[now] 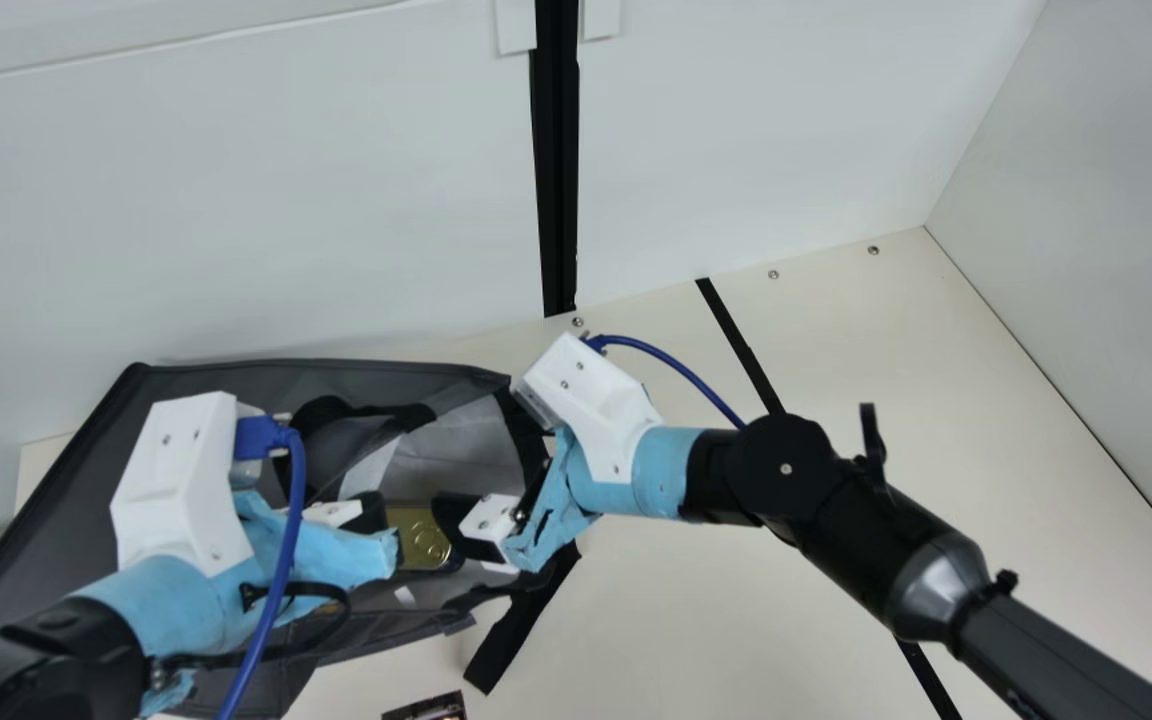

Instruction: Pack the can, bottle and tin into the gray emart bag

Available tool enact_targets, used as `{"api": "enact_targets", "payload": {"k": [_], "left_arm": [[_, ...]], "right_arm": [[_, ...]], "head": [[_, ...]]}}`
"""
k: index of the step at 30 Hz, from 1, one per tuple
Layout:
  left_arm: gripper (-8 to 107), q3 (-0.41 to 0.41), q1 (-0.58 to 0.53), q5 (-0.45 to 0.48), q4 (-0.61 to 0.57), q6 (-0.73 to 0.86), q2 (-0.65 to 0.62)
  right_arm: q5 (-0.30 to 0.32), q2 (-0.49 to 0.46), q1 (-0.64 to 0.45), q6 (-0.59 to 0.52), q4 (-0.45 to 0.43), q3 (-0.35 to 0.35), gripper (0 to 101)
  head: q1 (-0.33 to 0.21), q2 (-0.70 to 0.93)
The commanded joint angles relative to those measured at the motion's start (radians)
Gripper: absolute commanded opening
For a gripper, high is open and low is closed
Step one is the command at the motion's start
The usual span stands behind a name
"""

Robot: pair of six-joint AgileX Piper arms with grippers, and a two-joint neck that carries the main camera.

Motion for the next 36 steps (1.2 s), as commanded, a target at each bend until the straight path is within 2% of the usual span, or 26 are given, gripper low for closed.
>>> {"api": "enact_targets", "payload": {"k": [1,24,36], "left_arm": [[10,0.0,0.0,0.0,0.0,0.0,0.0],[10,0.0,0.0,0.0,0.0,0.0,0.0],[10,0.0,0.0,0.0,0.0,0.0,0.0]], "right_arm": [[0.0,-0.022,-0.004,0.016,-0.01,0.012,91],[-0.016,-0.25,-0.091,0.201,-0.166,0.132,91],[-0.02,-0.357,-0.158,0.315,-0.279,0.173,91]], "head": [[-0.023,-0.002],[-0.023,-0.002],[-0.023,-0.002]]}}
